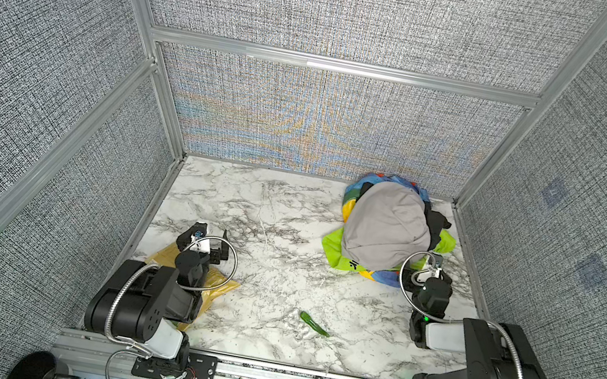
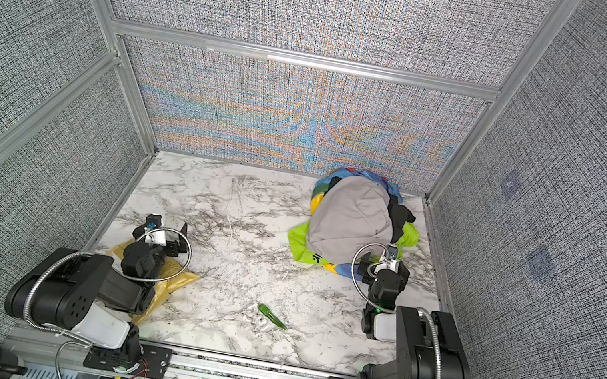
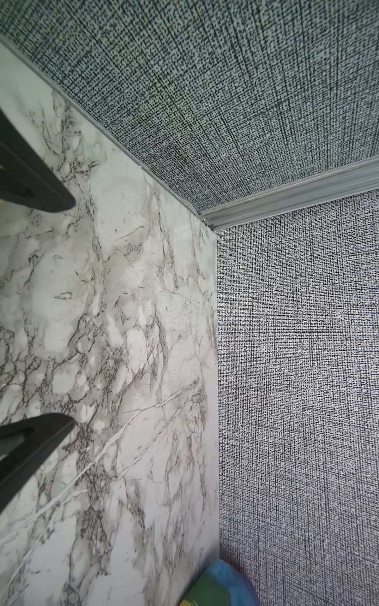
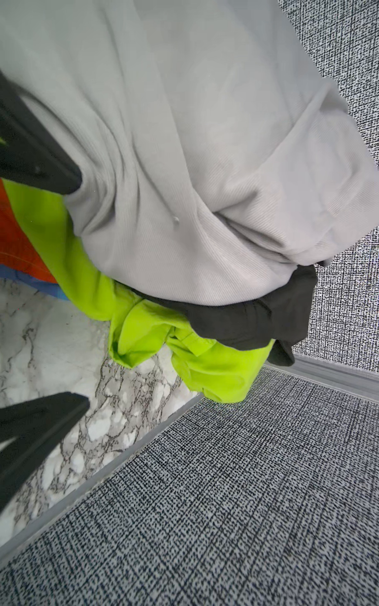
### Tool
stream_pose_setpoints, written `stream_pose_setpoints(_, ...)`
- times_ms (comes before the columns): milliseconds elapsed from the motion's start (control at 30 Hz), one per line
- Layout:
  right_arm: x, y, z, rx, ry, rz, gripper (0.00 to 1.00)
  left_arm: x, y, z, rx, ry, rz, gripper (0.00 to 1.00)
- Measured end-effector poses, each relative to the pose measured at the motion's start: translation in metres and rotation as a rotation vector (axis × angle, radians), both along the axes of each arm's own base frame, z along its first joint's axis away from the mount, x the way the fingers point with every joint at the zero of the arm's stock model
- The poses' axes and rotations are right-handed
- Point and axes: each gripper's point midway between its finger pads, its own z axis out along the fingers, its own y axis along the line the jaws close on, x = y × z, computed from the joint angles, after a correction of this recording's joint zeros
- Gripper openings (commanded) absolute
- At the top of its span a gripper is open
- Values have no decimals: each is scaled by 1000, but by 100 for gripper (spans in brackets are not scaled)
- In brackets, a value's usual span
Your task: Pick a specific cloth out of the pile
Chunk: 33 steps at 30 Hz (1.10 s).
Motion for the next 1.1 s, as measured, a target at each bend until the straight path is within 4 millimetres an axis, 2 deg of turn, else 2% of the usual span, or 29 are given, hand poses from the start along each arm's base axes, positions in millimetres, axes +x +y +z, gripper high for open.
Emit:
stream_pose_setpoints(167,-3,-1,11,8,-36,-7,99,-3,1,8,1,-27,17,99)
stream_pose_setpoints(300,-6,-3,27,12,-70,-16,99,-4,0,25,3,-72,31,99)
stream_pose_setpoints(500,-14,-5,67,24,-138,-28,99,7,-9,76,9,-148,25,99)
stream_pose_setpoints(667,-20,-3,106,37,-184,-23,99,14,-14,123,-85,-190,8,99)
stream_pose_setpoints(767,-21,3,123,48,-191,2,99,25,-25,154,-150,-190,-45,99)
stream_pose_setpoints(933,-19,17,140,95,-157,50,99,50,-61,211,-230,-169,-203,99)
stream_pose_setpoints(1000,-16,21,146,113,-136,60,99,60,-78,229,-242,-151,-278,99)
stream_pose_setpoints(1100,-12,28,149,140,-100,81,99,70,-101,240,-252,-106,-384,99)
